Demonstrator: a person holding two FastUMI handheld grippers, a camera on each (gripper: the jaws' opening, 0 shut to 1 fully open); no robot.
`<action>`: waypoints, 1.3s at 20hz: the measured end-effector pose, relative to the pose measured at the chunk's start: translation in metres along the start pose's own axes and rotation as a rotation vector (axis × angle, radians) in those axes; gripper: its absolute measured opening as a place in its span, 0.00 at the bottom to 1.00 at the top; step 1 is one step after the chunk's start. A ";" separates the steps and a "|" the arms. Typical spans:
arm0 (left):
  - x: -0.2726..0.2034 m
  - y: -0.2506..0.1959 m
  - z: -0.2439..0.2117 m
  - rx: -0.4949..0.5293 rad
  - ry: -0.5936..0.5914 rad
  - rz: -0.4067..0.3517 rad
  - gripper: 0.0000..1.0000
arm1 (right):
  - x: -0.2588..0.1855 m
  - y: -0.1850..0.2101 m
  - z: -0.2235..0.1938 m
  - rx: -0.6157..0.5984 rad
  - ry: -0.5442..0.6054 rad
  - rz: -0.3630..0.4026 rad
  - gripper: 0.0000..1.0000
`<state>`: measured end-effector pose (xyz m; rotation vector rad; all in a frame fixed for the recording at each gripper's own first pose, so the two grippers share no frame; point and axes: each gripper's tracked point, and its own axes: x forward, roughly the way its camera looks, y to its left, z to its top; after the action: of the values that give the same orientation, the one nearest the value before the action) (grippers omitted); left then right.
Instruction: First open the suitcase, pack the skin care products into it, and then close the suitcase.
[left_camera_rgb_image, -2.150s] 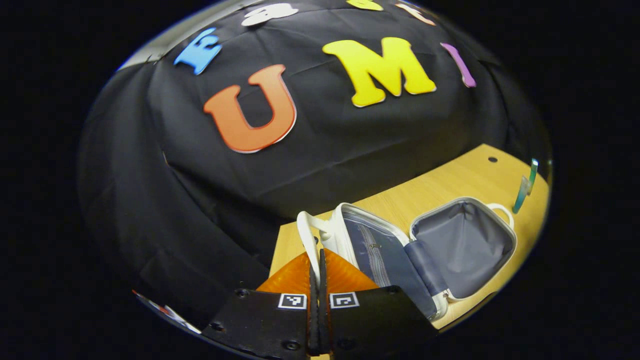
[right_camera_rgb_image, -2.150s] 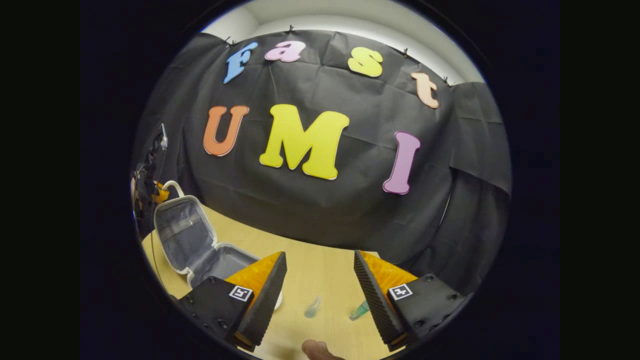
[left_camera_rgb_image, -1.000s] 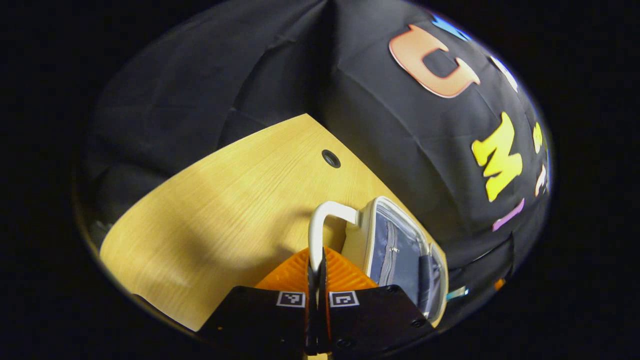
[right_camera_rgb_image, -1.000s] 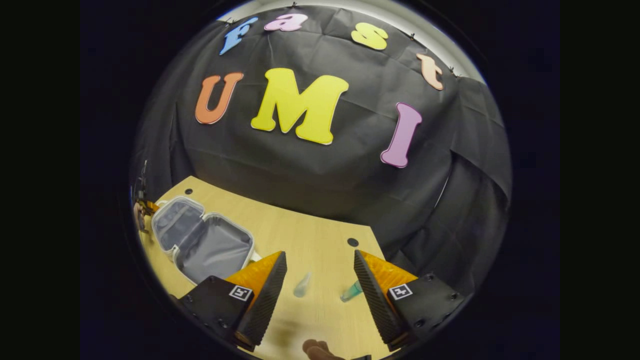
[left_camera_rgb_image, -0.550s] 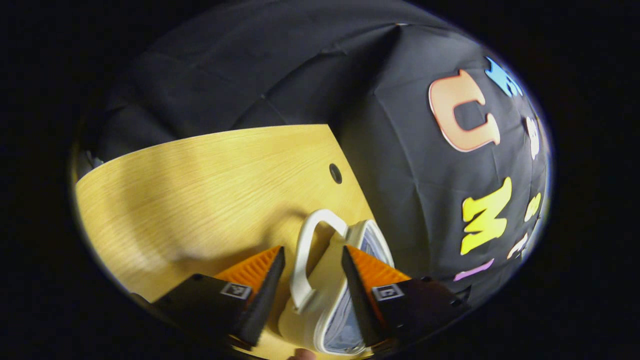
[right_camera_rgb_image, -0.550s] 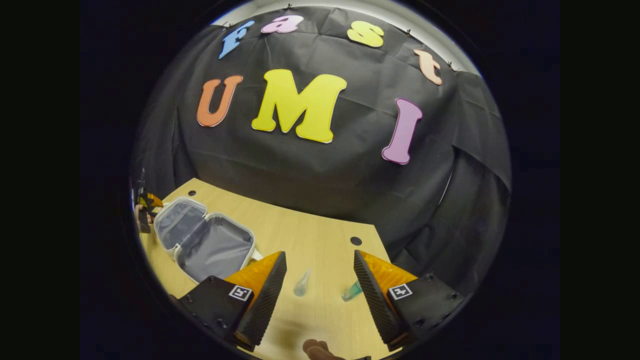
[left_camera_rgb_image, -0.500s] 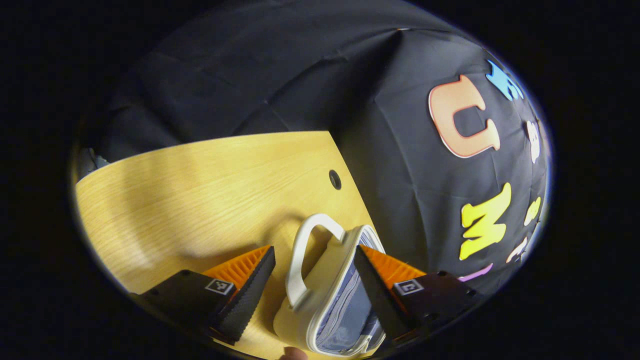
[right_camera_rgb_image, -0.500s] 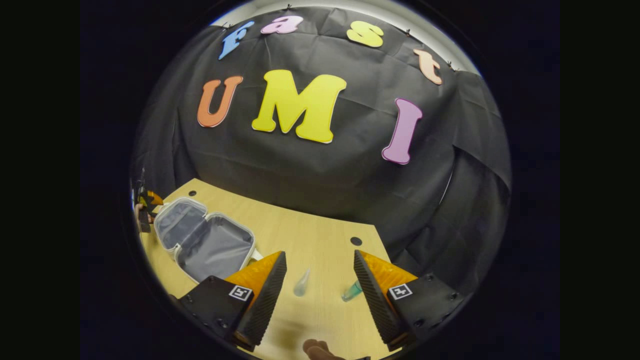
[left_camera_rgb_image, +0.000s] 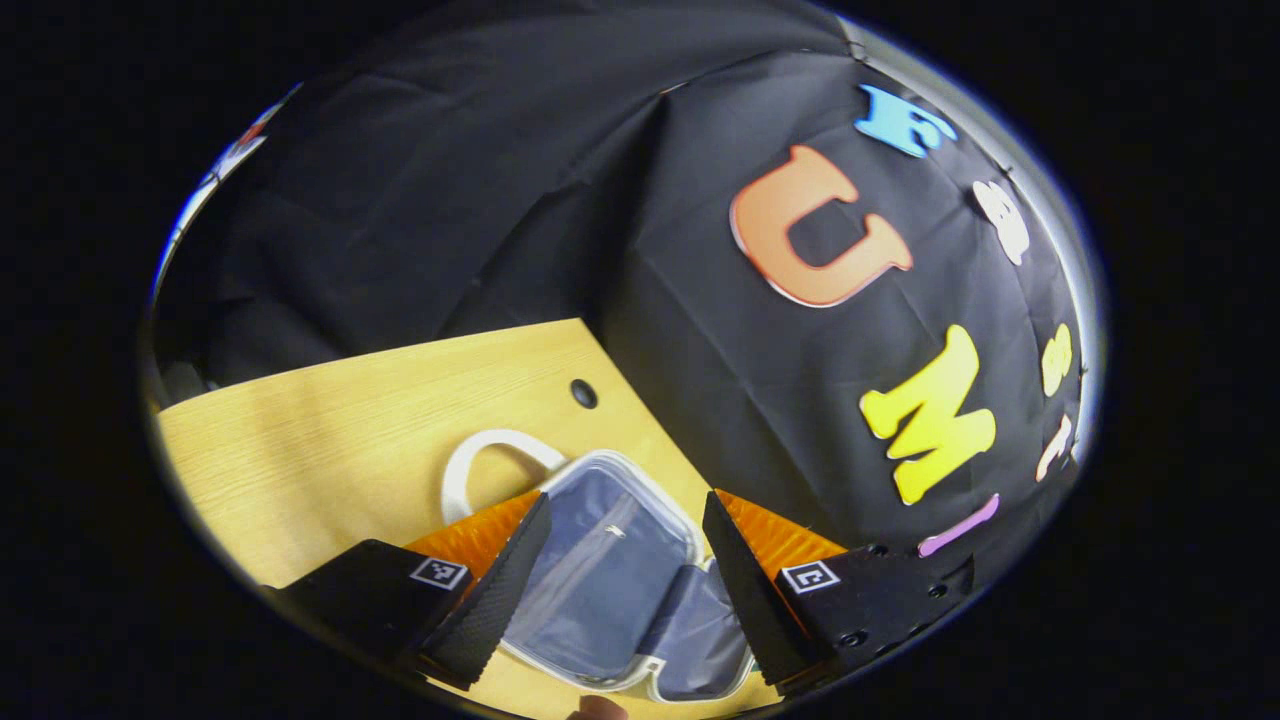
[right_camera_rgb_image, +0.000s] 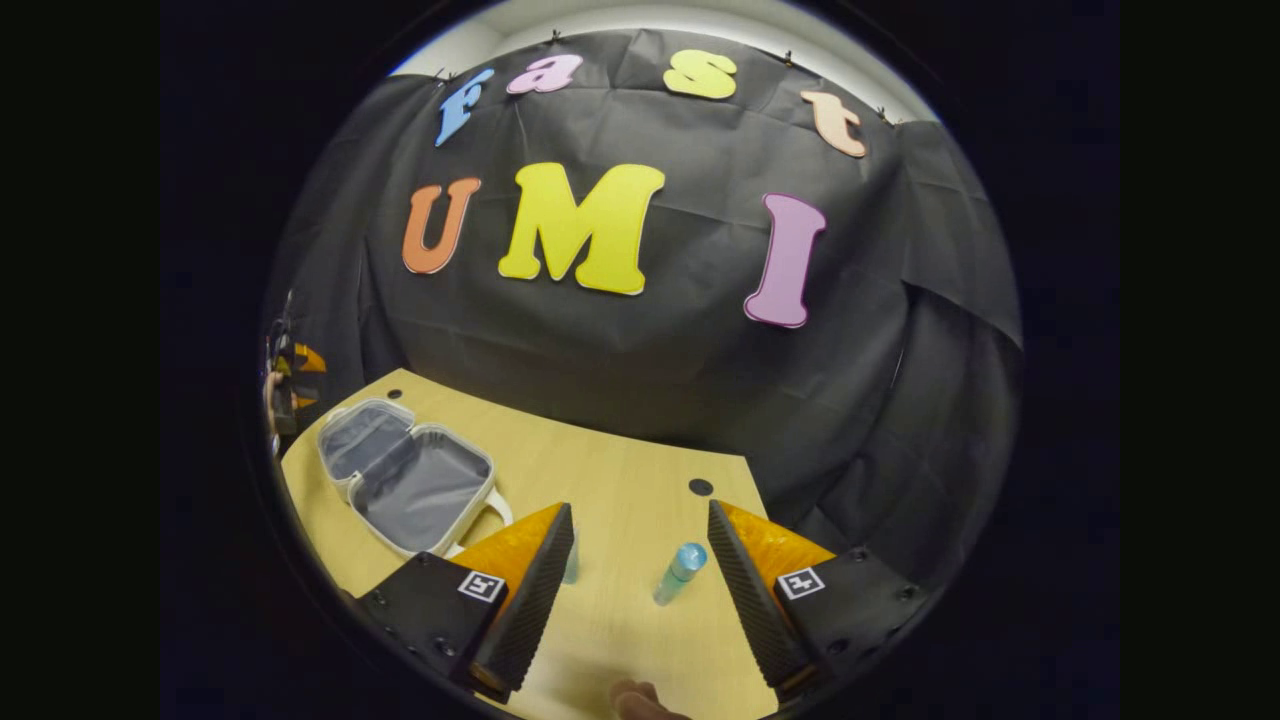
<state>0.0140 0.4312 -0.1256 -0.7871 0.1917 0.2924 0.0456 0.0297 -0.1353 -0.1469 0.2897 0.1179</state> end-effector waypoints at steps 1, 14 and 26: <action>-0.008 -0.019 -0.004 0.036 -0.008 -0.014 0.98 | -0.004 -0.006 0.000 0.005 -0.009 0.011 0.80; -0.049 -0.223 -0.202 0.538 -0.002 -0.169 0.98 | -0.028 -0.078 -0.031 -0.012 -0.034 0.042 0.80; -0.042 -0.274 -0.433 0.696 0.248 -0.275 0.98 | -0.025 -0.114 -0.108 -0.053 0.086 0.063 0.80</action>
<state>0.0383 -0.0717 -0.2312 -0.1489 0.3883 -0.1379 0.0073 -0.1017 -0.2162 -0.1955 0.3773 0.1826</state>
